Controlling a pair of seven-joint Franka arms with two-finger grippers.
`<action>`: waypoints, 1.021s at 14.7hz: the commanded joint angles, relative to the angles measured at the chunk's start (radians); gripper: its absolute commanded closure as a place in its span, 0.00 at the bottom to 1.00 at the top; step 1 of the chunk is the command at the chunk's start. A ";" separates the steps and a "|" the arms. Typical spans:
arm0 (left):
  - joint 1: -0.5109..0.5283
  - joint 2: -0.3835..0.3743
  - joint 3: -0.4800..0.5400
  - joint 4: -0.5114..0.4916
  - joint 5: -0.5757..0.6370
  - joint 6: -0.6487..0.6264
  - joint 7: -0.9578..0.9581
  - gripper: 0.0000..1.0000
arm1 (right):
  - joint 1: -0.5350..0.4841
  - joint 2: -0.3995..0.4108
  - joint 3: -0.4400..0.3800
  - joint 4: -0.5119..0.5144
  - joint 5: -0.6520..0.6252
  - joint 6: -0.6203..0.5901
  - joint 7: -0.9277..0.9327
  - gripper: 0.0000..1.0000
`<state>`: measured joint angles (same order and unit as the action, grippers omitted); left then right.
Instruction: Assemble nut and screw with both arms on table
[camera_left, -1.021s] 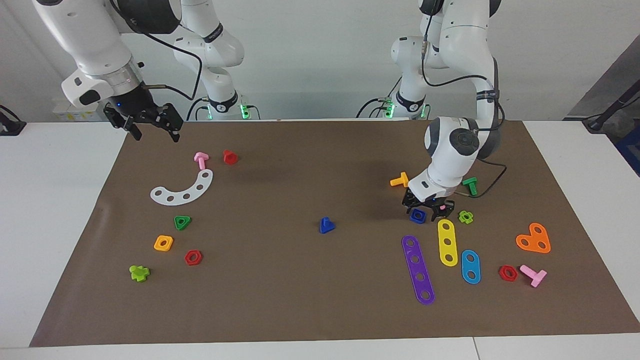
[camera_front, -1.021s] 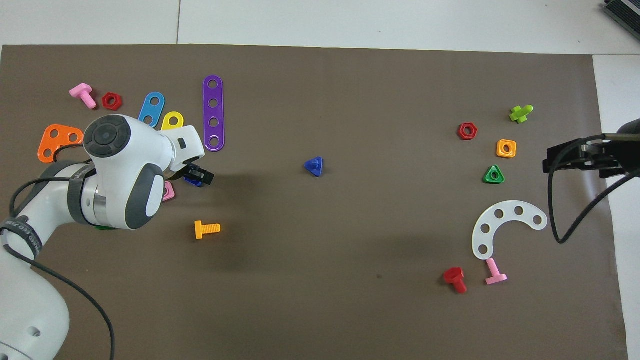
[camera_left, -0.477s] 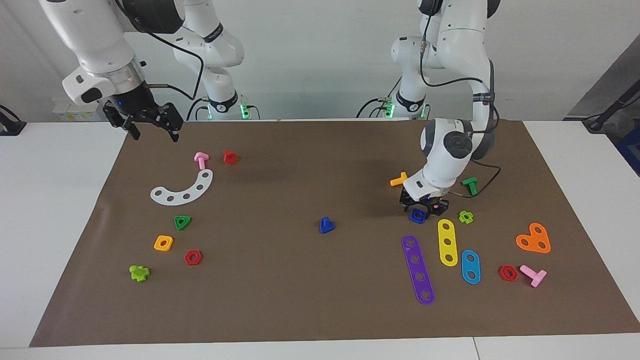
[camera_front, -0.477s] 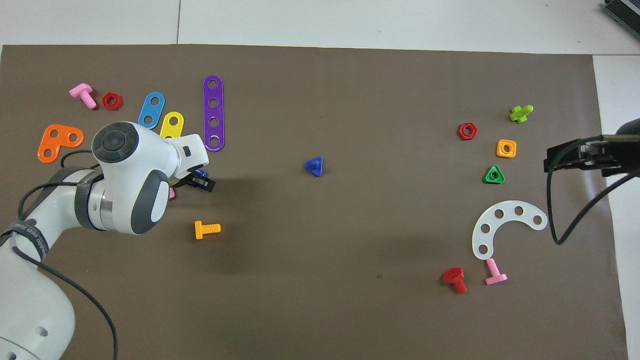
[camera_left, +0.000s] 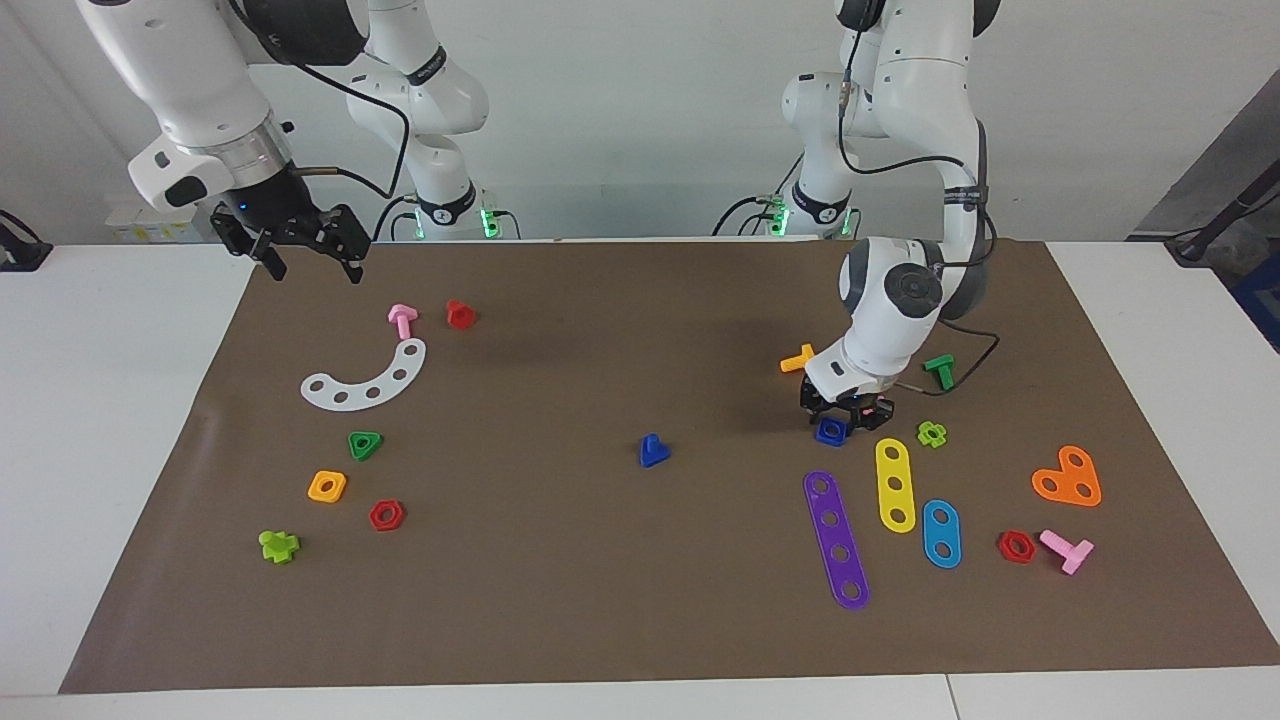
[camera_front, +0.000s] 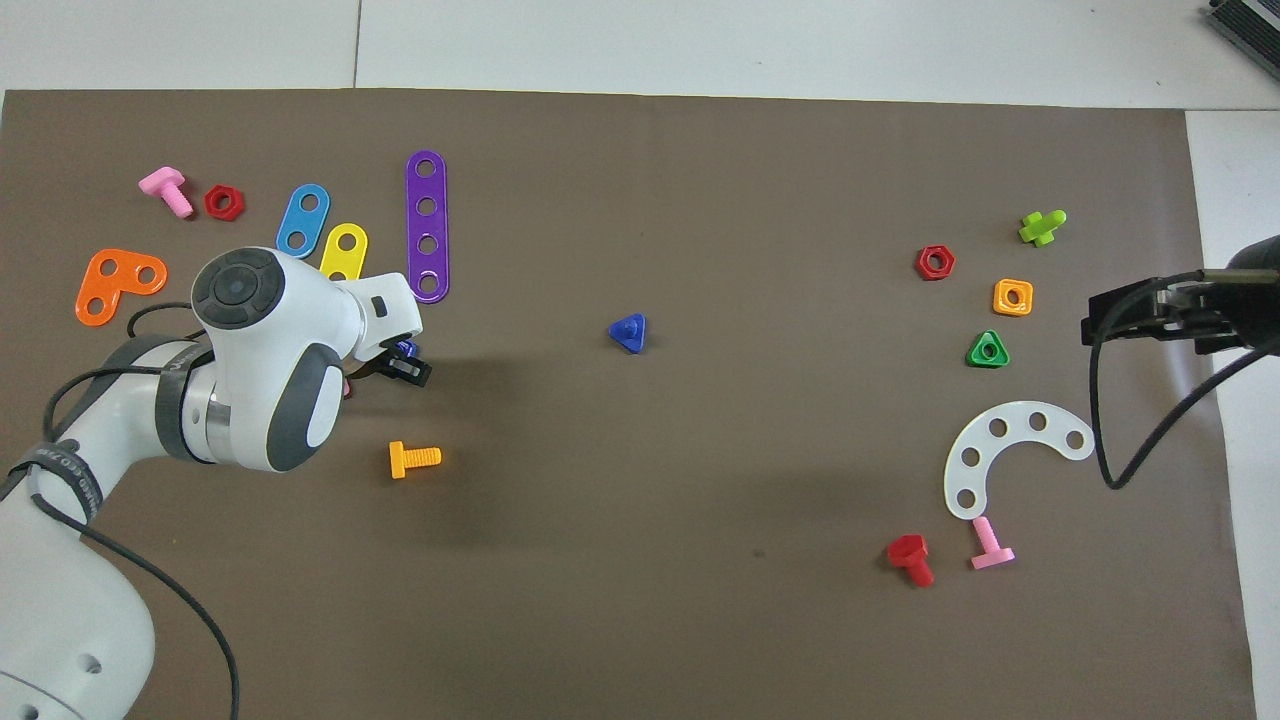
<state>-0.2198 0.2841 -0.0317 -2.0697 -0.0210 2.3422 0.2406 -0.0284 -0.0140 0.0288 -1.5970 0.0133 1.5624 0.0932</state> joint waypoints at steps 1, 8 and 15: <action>-0.016 -0.025 0.018 -0.032 -0.014 0.023 0.019 0.47 | -0.010 -0.027 0.003 -0.038 0.016 0.025 -0.006 0.00; -0.010 -0.014 0.018 0.016 -0.013 0.002 0.016 0.68 | -0.010 -0.029 0.003 -0.040 0.016 0.024 -0.004 0.00; -0.064 0.023 0.019 0.203 -0.014 -0.181 -0.239 0.71 | -0.011 -0.029 0.003 -0.040 0.016 0.024 -0.006 0.00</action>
<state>-0.2373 0.2805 -0.0279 -1.9415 -0.0234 2.2307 0.0885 -0.0292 -0.0154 0.0287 -1.5998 0.0136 1.5624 0.0932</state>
